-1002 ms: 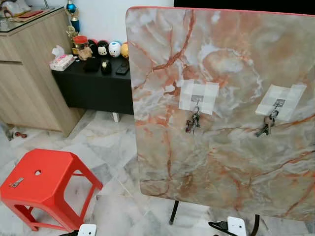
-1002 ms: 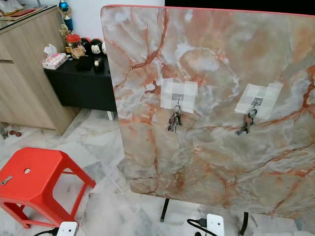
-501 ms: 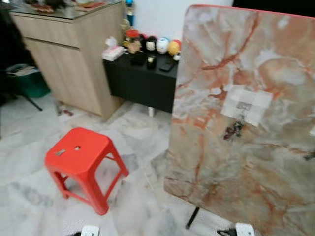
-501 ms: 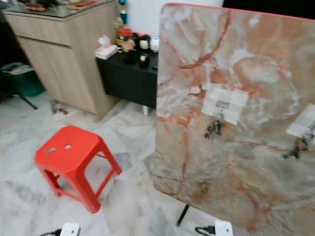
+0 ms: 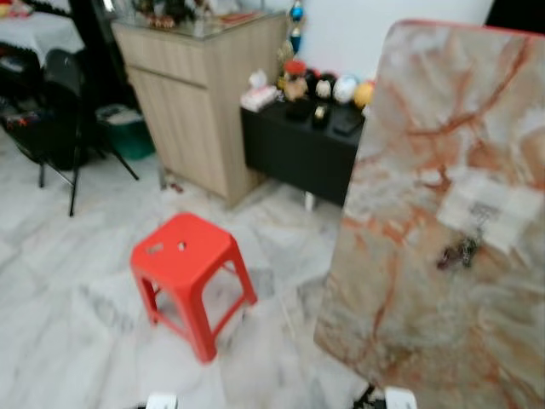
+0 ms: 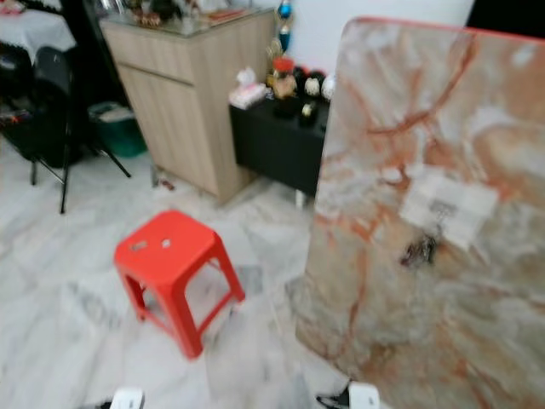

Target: Hang keys on a hook

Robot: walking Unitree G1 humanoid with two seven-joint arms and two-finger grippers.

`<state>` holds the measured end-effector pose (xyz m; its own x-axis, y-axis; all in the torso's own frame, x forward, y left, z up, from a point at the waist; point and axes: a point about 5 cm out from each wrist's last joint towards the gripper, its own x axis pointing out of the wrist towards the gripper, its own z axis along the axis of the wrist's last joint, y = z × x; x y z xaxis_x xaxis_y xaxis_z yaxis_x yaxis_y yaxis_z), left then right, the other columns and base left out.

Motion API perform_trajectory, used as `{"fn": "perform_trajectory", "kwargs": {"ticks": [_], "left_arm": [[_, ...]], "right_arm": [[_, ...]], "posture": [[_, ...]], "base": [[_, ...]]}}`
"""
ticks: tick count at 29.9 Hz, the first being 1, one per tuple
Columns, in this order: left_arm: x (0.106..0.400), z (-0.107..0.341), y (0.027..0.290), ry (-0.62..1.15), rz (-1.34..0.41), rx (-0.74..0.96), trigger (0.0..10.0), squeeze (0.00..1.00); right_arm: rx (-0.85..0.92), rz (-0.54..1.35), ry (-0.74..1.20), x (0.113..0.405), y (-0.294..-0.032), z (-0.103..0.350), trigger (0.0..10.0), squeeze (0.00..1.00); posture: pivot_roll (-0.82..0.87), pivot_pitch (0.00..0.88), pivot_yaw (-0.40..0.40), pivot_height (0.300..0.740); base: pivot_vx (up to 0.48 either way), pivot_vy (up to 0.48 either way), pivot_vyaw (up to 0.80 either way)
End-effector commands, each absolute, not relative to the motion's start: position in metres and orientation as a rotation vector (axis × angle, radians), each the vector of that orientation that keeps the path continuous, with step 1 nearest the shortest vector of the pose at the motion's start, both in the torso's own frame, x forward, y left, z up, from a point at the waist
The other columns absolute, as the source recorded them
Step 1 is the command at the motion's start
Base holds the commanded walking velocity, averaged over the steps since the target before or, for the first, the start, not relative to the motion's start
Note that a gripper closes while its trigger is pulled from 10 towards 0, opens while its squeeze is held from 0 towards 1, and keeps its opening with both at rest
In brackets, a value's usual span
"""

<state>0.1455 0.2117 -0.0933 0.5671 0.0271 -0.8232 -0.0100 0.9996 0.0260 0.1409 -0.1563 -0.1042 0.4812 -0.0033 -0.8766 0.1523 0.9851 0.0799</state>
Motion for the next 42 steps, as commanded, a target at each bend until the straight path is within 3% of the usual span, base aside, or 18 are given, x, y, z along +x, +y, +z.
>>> {"fn": "perform_trajectory", "kwargs": {"ticks": [1, 8, 11, 16, 42], "left_arm": [[0.142, -0.095, 0.213, 0.990, 0.019, 0.022, 10.0, 0.00], [0.140, -0.095, 0.214, 0.998, 0.032, 0.012, 10.0, 0.00], [0.139, -0.096, 0.215, 1.001, 0.033, 0.012, 10.0, 0.00], [0.137, -0.096, 0.217, 1.006, 0.036, 0.006, 10.0, 0.00], [0.138, -0.097, 0.214, 1.013, 0.036, -0.001, 10.0, 0.00]], "right_arm": [[0.156, -0.087, 1.058, 0.145, -0.145, -0.103, 10.0, 0.00], [0.153, -0.068, 1.057, 0.148, -0.128, -0.102, 10.0, 0.00], [0.144, -0.088, 1.055, 0.148, -0.148, -0.102, 10.0, 0.00], [0.139, -0.091, 1.055, 0.148, -0.153, -0.102, 10.0, 0.00], [0.211, -0.150, 0.989, 0.155, -0.161, -0.098, 10.0, 0.00]], "posture": [[0.08, 0.000, -0.057, 0.740], [0.08, 0.000, -0.062, 0.740], [0.08, 0.000, -0.062, 0.740], [0.08, 0.000, -0.067, 0.740], [0.08, 0.000, -0.074, 0.740]], "base": [[0.000, 0.000, 0.00], [0.000, 0.257, 0.00], [0.000, 0.389, 0.00], [0.000, 0.340, 0.00], [0.000, 0.290, 0.00]]}}
